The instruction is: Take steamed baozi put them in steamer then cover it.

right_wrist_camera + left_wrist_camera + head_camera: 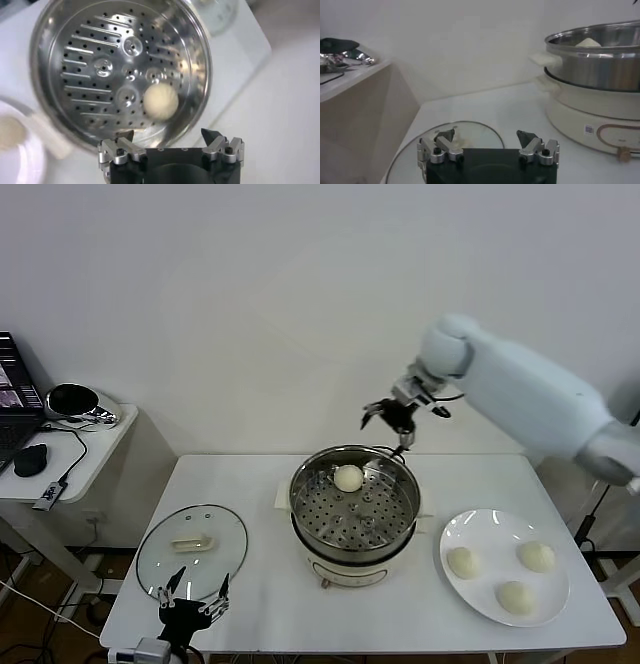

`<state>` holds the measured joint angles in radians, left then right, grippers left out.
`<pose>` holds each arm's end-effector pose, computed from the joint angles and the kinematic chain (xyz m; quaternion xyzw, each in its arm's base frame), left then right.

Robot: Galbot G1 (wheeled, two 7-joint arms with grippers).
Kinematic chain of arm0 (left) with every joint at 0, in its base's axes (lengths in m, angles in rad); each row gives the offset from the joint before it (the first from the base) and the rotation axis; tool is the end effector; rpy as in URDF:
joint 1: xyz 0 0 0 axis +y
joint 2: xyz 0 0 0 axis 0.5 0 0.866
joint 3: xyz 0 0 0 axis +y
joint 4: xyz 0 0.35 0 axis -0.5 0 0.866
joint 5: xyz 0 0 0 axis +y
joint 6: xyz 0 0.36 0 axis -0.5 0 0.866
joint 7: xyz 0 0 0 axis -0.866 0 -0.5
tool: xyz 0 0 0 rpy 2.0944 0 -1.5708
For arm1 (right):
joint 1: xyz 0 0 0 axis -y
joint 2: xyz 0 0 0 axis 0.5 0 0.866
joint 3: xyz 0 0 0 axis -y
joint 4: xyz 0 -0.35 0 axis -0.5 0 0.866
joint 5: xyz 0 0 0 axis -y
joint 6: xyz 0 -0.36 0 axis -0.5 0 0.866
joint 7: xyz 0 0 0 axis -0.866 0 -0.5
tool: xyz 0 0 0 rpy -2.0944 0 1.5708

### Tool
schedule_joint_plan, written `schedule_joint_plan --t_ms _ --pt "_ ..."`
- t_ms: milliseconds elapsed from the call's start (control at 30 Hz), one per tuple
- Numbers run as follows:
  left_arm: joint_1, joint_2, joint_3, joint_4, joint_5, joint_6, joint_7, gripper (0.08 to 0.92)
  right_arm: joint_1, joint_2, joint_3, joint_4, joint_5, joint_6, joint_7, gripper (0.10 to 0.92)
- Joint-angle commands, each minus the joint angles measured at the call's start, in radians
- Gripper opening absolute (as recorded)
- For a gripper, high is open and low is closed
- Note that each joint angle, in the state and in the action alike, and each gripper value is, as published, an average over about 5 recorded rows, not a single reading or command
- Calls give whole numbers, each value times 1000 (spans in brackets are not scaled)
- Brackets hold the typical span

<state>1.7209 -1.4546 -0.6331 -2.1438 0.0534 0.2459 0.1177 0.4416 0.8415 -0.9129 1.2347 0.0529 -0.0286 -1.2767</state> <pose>0.1414 0.0508 -0.3048 -0.0355 -0.9796 -0.0935 0.1745 0.5757 -0.0612 -0.0017 0.5674 -0.4969 0.6112 0.2397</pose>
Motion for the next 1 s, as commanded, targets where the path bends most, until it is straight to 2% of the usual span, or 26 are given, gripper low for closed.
schedule_joint_plan --t_ms 33,167,467,700,1000 --pt "4 16 4 -4 -4 1 0 823 -13 -338 -33 275 46 -501 7 823" --pt "7 21 2 -10 -5 2 1 823 -87 -385 11 331 6 -493 -11 823" --pt "21 13 -1 -22 -1 6 2 823 -372 -397 171 348 -126 -397 26 823" --pt "25 8 -7 -16 6 8 3 823 -568 -351 276 311 -196 -367 91 823" --pt "16 5 -10 2 16 12 6 823 -654 -313 314 268 -222 -349 147 823"
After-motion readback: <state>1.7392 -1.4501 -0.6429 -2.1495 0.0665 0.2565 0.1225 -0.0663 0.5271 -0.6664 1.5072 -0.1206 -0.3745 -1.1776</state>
